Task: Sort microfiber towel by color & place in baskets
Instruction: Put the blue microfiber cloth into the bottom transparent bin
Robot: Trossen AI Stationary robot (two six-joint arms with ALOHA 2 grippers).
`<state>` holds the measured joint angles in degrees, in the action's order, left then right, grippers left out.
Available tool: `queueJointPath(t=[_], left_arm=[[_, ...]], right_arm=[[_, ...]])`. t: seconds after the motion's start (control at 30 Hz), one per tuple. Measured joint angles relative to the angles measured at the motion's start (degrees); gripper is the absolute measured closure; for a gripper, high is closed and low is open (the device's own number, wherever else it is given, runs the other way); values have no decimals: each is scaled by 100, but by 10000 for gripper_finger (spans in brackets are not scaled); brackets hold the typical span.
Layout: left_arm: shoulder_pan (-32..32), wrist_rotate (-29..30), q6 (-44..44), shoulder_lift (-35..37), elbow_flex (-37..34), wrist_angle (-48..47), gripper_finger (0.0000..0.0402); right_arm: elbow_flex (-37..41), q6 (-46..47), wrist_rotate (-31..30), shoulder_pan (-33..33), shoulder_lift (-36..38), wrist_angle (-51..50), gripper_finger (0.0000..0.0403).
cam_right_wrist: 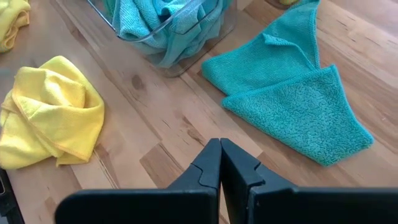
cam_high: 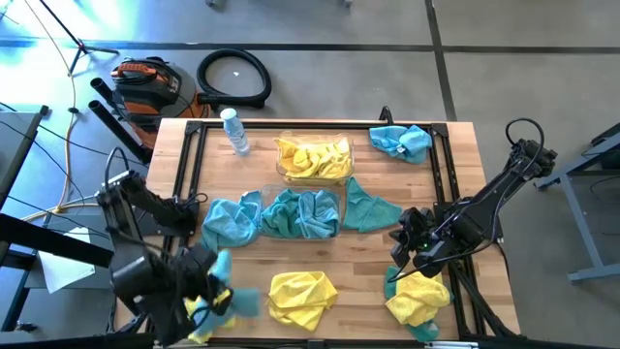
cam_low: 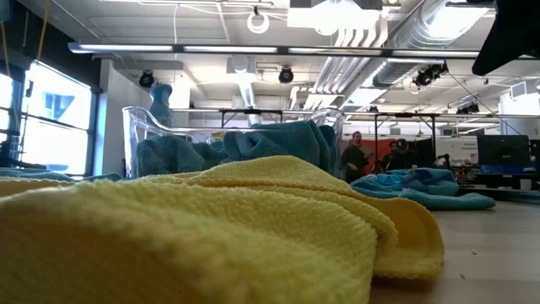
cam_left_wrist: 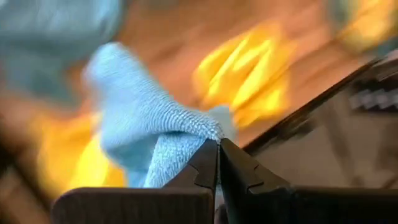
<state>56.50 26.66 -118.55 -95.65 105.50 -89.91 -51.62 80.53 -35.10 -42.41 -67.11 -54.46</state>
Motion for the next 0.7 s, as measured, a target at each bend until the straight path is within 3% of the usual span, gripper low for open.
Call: queueJointPath(t=[0.13, 0.23, 0.4, 0.7], left_arm=[[-226, 1308, 607, 228, 142, -12, 401], [-562, 1703, 1144, 421, 172, 16, 401], [-1502, 1658, 2551, 620, 170, 286, 401], [-3403, 1057, 5769, 840, 170, 1514, 401]], right_arm=[[0, 0, -40, 0, 0, 0, 403], [0, 17, -40, 0, 0, 0, 403], [0, 50, -80, 4, 0, 50, 403], [0, 436, -218, 11, 0, 48, 403]])
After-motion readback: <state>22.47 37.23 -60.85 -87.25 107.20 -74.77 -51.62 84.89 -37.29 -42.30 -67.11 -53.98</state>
